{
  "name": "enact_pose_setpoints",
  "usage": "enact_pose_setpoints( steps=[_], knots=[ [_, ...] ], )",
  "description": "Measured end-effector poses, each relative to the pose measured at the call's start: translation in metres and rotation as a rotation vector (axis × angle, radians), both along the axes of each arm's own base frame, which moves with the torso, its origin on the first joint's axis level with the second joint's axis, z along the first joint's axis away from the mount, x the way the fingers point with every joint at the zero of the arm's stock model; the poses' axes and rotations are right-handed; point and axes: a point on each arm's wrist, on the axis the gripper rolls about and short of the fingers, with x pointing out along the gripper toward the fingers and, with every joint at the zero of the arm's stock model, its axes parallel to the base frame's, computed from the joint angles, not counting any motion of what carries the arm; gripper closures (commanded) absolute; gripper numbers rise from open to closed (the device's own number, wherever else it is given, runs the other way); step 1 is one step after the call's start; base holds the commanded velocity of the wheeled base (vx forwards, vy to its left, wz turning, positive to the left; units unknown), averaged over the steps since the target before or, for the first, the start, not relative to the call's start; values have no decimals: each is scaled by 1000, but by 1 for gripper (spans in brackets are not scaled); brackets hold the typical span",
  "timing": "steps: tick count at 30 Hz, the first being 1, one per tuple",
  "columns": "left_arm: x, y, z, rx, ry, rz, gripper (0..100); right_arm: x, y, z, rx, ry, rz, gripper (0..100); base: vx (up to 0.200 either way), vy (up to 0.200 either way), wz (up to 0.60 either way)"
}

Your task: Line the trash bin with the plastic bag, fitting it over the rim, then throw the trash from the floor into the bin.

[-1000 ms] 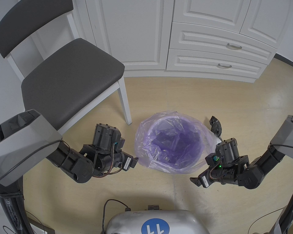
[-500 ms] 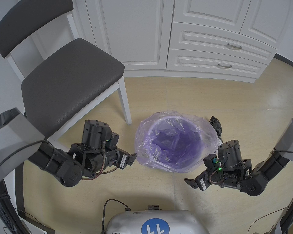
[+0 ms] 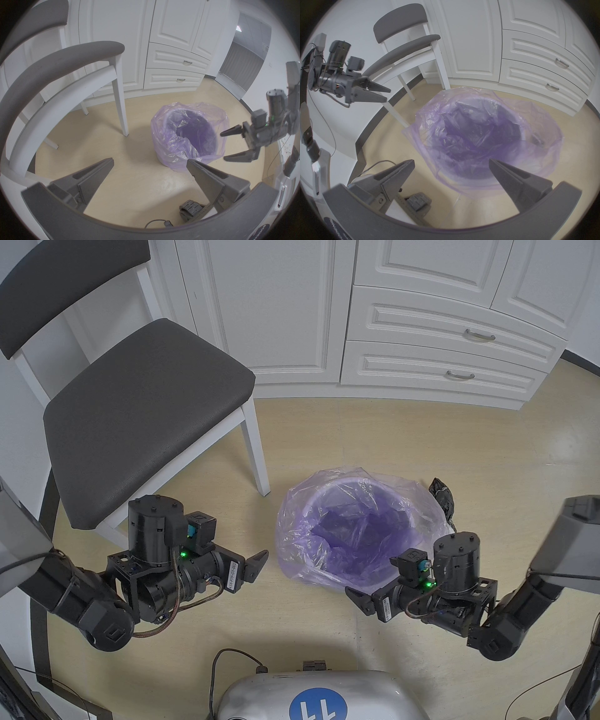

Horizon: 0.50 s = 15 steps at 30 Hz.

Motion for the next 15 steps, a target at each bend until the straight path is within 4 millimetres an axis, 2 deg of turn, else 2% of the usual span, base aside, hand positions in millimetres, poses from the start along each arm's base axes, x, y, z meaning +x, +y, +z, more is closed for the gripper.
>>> enact_pose_setpoints(
  steps=[6,7,11,15],
  knots=[
    [-6,8,1,-33,-20,11,0,21,12,-30,57,-14,-19,0,0,0,0],
    [-6,9,1,-37,-20,9,0,24,13,-35,67,-3,-25,100,0,0,0],
    [-7,12,1,-42,-19,12,0,29,16,-43,103,20,-40,100,0,0,0],
    [-6,14,1,-44,-20,18,0,31,17,-43,120,26,-48,100,0,0,0]
  ],
)
